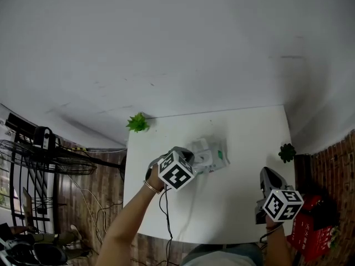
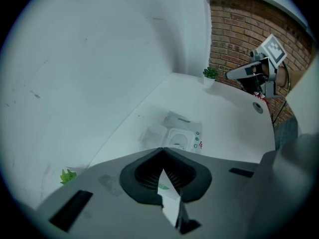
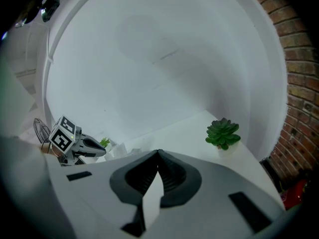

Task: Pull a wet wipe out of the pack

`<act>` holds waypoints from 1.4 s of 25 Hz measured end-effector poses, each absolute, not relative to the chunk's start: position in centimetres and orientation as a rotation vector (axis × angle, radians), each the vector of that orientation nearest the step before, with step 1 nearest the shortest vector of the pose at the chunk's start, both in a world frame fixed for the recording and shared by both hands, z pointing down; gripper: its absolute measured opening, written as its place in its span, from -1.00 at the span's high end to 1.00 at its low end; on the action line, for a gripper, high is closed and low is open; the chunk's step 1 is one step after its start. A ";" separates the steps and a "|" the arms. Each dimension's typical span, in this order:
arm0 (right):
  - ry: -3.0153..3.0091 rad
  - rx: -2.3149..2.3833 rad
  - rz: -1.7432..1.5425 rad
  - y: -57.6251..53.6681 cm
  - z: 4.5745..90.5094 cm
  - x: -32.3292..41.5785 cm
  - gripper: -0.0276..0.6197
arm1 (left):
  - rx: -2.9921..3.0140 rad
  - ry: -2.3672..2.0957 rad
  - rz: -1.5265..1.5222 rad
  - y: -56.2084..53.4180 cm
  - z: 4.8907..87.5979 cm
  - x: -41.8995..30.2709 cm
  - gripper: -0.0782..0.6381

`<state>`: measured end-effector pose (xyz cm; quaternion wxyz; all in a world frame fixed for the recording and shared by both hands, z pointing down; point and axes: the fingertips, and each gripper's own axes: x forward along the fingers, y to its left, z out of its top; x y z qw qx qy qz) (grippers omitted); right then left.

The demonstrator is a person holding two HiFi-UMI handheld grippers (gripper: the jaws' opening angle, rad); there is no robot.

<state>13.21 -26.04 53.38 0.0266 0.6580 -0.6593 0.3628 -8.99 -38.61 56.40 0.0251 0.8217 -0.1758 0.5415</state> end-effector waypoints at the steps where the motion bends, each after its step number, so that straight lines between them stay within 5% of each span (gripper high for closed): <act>1: -2.038 2.034 1.119 -26.0 53.3 13.2 0.91 | 2.544 -0.547 1.674 -38.7 56.2 -9.0 0.75; 35: -2.093 2.079 1.065 -22.8 50.0 12.7 0.91 | 2.681 -0.727 1.602 -38.5 48.3 -9.5 0.75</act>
